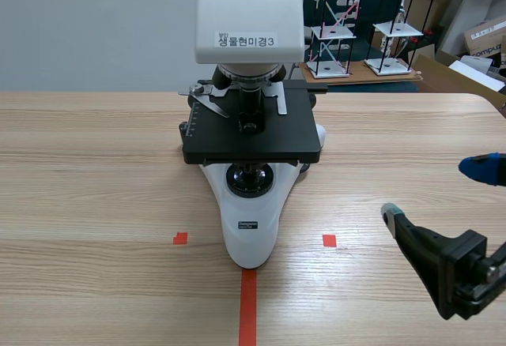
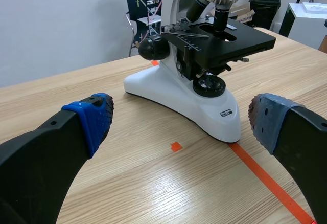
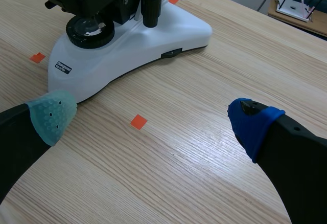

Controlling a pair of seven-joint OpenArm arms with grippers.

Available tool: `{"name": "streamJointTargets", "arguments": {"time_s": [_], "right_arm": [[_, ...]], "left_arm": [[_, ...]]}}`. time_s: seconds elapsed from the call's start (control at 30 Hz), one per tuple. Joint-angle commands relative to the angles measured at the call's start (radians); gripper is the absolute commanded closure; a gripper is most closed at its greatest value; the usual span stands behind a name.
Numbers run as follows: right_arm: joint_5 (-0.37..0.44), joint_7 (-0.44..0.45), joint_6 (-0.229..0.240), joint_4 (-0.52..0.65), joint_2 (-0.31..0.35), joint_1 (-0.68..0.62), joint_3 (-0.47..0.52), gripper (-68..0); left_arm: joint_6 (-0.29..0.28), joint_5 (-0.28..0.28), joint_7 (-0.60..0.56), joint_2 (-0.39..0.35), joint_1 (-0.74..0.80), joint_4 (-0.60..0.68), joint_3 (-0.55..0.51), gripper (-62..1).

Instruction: Return to the home posture

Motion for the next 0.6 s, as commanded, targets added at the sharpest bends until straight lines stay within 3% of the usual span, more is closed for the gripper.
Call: {"name": "streamJointTargets", "arguments": {"time_s": [0.0, 0.57], "right_arm": [[0.004, 0.015, -0.004, 0.012, 0.002, 0.004, 0.008, -67.9], [0.004, 0.015, -0.004, 0.012, 0.002, 0.004, 0.008, -67.9]], "left_arm": [[-0.002, -0.01, -0.014, 0.002, 0.005, 0.007, 0.001, -55.9], [-0.002, -0.01, -0.014, 0.002, 0.005, 0.007, 0.001, -55.3]]}}
